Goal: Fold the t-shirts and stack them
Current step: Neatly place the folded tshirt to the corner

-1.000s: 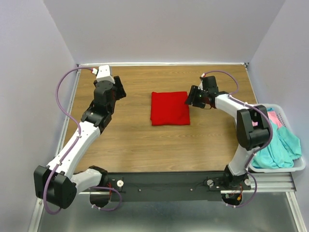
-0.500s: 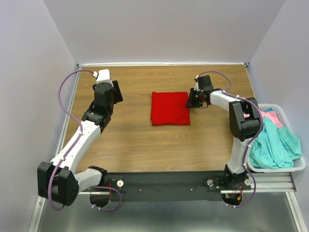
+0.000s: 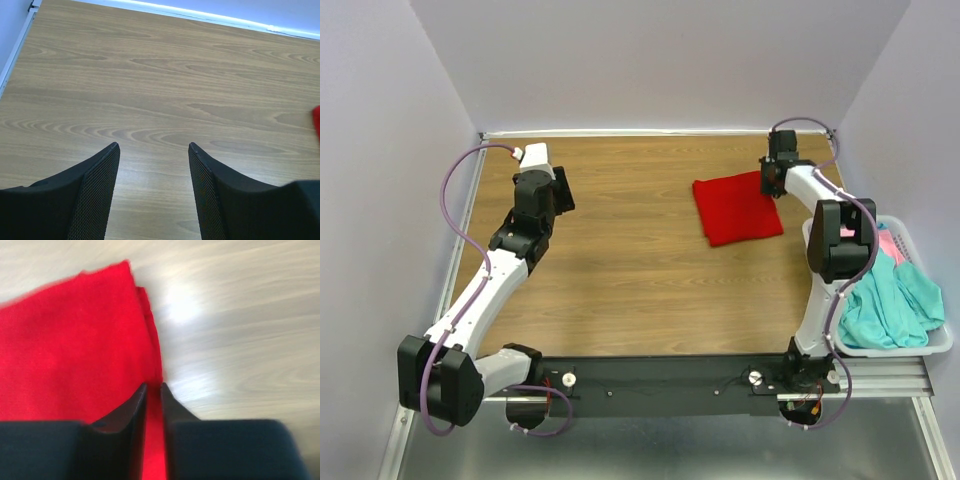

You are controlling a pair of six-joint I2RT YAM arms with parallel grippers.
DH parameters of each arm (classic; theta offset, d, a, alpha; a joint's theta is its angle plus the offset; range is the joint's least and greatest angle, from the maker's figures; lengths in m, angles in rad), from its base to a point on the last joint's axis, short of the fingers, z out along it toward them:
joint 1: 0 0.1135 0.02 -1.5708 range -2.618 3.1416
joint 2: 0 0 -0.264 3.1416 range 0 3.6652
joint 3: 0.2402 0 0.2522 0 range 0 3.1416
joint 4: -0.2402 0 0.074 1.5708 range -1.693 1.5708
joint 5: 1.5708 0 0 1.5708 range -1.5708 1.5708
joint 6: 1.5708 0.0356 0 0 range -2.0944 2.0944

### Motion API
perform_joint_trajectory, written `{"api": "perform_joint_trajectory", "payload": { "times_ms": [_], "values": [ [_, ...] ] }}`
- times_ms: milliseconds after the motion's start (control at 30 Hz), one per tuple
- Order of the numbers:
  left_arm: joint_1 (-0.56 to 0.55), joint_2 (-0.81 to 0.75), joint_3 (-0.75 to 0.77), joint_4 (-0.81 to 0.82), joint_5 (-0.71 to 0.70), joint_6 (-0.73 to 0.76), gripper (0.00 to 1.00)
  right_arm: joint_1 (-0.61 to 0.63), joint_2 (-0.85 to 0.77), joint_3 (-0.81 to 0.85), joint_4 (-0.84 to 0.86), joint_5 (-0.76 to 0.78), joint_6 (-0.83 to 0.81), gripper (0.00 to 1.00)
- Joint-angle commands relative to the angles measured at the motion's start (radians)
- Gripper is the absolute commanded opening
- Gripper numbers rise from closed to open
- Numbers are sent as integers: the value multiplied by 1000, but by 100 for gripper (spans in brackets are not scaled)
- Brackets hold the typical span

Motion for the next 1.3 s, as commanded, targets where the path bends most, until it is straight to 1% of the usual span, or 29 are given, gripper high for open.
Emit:
{"api": "perform_joint_trajectory", "payload": {
  "times_ms": [0,67,100,200,233,400,500,767,833,933,1100,1200,1267],
  "values": [
    [7,9,15,4,32,10,65,-11,51,190,-88,229,-89,40],
    [10,12,16,1,32,9,65,-4,48,234,-137,173,-27,49],
    [11,10,15,3,32,7,65,19,27,240,-154,133,-11,51],
    [14,9,15,1,27,4,65,74,-12,202,-159,122,32,56],
    [13,6,13,1,27,4,64,114,-33,168,-159,119,36,56],
    [13,5,12,1,43,3,65,225,-41,76,-160,129,55,57],
    [13,4,10,0,44,3,65,251,-29,35,-160,148,60,57],
    [14,5,10,0,47,3,64,320,10,-13,-162,189,49,57],
    [16,5,8,-2,49,3,64,335,25,-24,-162,209,46,56],
    [14,7,10,-3,49,3,64,355,46,-34,-163,238,33,53],
    [16,16,12,-7,49,4,64,374,79,-38,-165,297,15,45],
    [17,18,10,-7,46,4,64,375,108,-41,-166,381,3,40],
    [16,19,10,-8,43,4,63,374,123,-45,-168,473,-22,36]
  ]
}}
